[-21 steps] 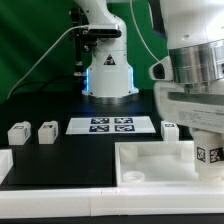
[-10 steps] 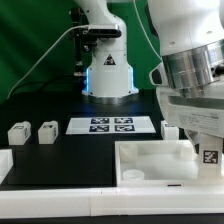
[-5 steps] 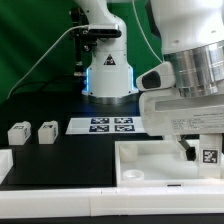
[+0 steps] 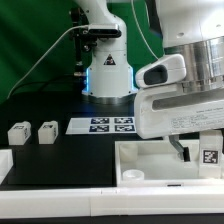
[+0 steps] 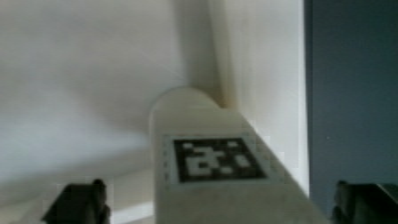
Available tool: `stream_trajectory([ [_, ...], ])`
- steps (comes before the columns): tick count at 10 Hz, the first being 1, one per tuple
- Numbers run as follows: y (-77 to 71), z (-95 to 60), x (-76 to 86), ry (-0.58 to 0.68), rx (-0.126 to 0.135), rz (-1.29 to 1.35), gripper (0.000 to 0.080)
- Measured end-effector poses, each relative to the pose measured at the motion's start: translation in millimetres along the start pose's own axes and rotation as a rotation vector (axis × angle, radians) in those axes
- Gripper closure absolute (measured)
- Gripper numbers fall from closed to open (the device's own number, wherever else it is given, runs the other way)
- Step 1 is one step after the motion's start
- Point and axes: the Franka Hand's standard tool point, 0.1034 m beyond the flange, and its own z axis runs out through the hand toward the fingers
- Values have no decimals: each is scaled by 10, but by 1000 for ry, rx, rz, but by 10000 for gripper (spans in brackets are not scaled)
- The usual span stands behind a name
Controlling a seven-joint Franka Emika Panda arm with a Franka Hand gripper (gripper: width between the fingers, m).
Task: Assemble one leg
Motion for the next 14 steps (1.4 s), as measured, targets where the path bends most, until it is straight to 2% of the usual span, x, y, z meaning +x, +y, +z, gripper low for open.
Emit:
stream_trajectory([
  [2,33,1,5,1,-5,154,501],
  [6,45,14,20,4,-4,641,508],
  [12,4,46,62,-20,64,1588,519],
  [14,53,36,76,-20,71,1749,518],
])
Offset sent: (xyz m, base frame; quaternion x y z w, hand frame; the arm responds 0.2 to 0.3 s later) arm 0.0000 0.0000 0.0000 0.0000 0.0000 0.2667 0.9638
